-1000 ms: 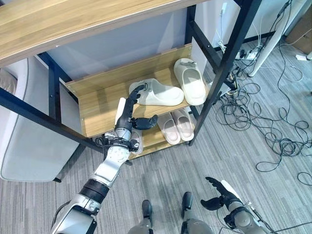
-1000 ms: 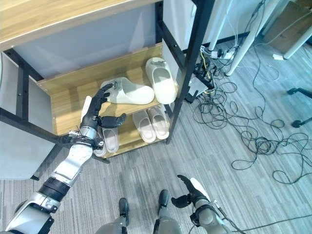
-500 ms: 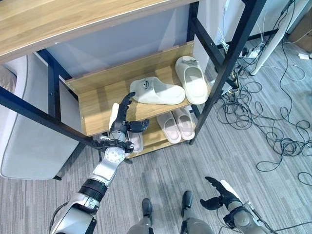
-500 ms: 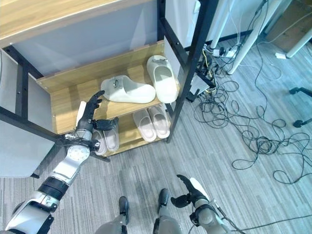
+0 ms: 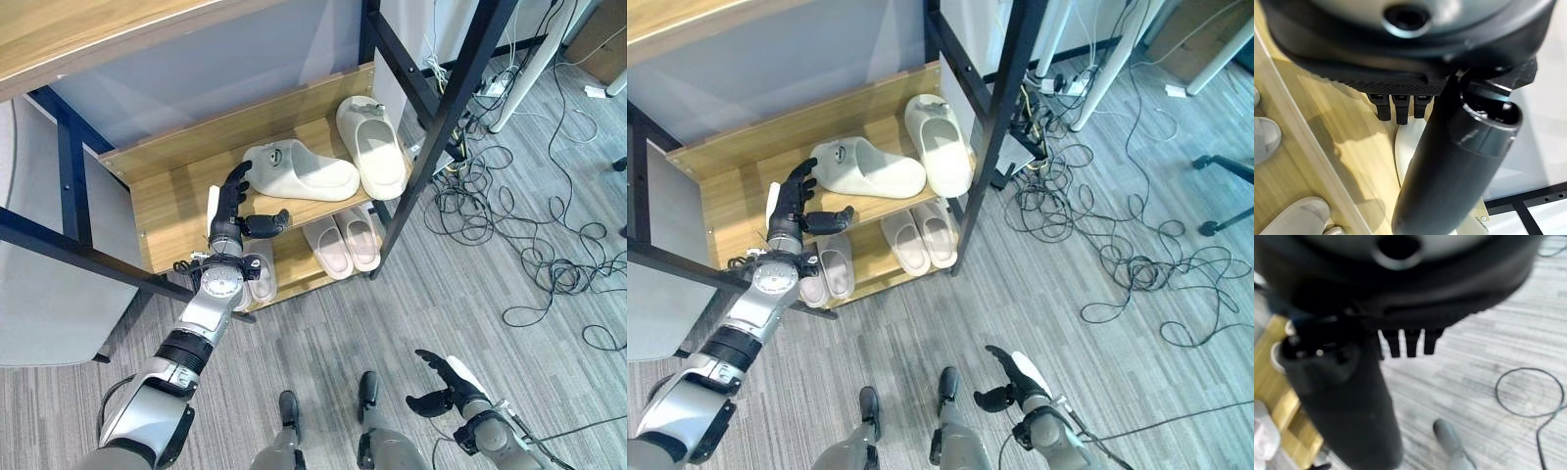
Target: Arrange the slippers neatly on the shoe rack.
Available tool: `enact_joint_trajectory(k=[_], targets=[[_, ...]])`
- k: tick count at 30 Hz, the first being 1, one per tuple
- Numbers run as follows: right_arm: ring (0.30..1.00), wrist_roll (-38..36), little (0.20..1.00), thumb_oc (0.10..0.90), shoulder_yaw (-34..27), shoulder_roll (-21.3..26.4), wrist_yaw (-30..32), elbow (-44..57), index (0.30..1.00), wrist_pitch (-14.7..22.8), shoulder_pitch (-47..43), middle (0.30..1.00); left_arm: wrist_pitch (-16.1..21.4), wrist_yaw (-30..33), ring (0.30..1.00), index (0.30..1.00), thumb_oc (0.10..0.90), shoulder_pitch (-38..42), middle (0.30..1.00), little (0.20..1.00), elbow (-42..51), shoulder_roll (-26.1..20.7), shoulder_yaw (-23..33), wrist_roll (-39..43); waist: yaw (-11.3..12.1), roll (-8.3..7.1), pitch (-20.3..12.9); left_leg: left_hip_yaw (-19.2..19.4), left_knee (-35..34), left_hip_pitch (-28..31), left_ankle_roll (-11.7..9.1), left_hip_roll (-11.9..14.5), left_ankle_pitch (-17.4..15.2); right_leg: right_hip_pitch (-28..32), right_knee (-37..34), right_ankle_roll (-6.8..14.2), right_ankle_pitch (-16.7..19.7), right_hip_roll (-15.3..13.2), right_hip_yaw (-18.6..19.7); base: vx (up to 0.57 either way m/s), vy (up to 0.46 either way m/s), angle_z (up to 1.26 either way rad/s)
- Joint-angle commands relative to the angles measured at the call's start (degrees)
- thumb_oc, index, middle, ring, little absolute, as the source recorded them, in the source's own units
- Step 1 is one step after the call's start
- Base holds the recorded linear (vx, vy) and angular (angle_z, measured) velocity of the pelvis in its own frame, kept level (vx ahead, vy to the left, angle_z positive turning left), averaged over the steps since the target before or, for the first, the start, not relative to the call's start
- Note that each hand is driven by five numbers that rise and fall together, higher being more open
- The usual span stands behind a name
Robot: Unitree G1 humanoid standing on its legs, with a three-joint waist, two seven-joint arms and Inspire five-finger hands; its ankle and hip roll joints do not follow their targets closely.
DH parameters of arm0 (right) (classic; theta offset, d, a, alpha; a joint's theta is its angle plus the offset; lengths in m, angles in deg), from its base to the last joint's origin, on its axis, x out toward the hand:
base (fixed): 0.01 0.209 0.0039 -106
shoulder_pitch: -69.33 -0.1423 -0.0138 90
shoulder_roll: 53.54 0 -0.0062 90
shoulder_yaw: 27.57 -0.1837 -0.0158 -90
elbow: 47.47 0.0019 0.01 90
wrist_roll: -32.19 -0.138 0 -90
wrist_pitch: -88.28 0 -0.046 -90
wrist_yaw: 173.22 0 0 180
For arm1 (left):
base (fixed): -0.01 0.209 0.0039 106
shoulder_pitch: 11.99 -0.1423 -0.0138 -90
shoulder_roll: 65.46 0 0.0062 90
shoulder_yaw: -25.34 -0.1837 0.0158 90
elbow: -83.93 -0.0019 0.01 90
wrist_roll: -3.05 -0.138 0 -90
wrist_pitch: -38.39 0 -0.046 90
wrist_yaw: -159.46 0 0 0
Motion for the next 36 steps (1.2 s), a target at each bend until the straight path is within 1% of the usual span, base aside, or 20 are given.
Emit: enact_joint_trajectory(k=[1, 11, 20, 30, 34, 36], targets=[[0.9, -0.7, 0.9, 0.8, 0.2, 3.2, -0.3, 4.5, 0.9, 1.4, 0.6, 0.9, 4.5, -1.8, 0.9, 0.9, 0.8, 10.8, 0.9, 0.9, -5.0, -1.4, -2.0, 0.4, -1.1, -0.45, -2.7, -1.8, 0.1, -3.5, -1.9, -0.8, 1.4, 1.6, 1.4, 5.5, -5.4, -2.5, -0.7, 0.0, 0.0, 0.0], [0.9, -1.2, 0.9, 0.8, 0.6, 3.7, -0.3, 3.8, 0.9, 1.4, 0.5, 0.9, 4.6, -2.5, 0.9, 0.9, 0.8, 16.4, 0.9, 0.9, -7.4, -1.8, -5.1, 1.1, -2.0, 0.06, -2.5, -1.3, 0.1, -3.5, -1.8, -0.8, 1.3, 1.1, 1.5, 5.6, -5.4, -2.6, 0.0, 0.0, 0.0, -0.01], [0.9, -1.6, 0.9, 0.8, 0.5, 4.4, -0.3, 3.8, 0.9, 1.5, 0.7, 0.9, 5.0, -2.6, 0.9, 0.9, 0.8, 20.9, 0.9, 0.9, -10.0, 0.6, -6.7, 3.8, -3.1, 0.52, -2.0, -0.9, 0.1, -3.6, -1.7, -1.0, 1.1, 0.2, 2.1, 5.6, -5.4, -2.7, 0.6, 0.0, 0.0, 0.0], [0.9, -1.8, 0.9, 0.8, 0.0, 5.2, -0.4, 3.9, 0.9, 1.8, 1.4, 0.9, 5.9, -2.3, 0.9, 0.9, 0.8, 23.7, 0.9, 0.9, -9.8, 2.7, -7.6, 5.6, -3.9, 0.83, -1.9, -0.4, 0.1, -3.4, -1.5, -1.1, 0.9, -0.2, 2.5, 5.6, -5.5, -2.9, 1.1, 0.0, 0.005, -0.05], [0.9, -1.8, 0.9, 0.8, -0.2, 5.3, -0.6, 4.2, 0.9, 2.1, 2.1, 0.9, 5.8, -2.2, 0.9, 0.9, 0.8, 23.8, 0.9, 0.9, -9.5, 2.4, -7.9, 5.1, -3.9, 0.84, -2.0, -0.4, 0.1, -2.7, -1.5, -1.1, 0.5, 0.5, 2.6, 5.5, -6.0, -2.7, 1.2, 0.0, 0.0, 0.0], [0.9, -1.8, 0.9, 0.8, 0.0, 5.2, -0.8, 4.3, 0.9, 2.3, 2.2, 0.9, 5.5, -2.0, 0.9, 0.9, 0.8, 24.4, 0.9, 0.9, -9.2, 0.9, -8.4, 2.8, -3.7, 0.87, -2.3, -0.5, 0.1, -2.8, -1.5, -1.0, 0.7, 0.6, 2.5, 5.4, -5.9, -2.6, 1.0, 0.0, 0.0, 0.0]])
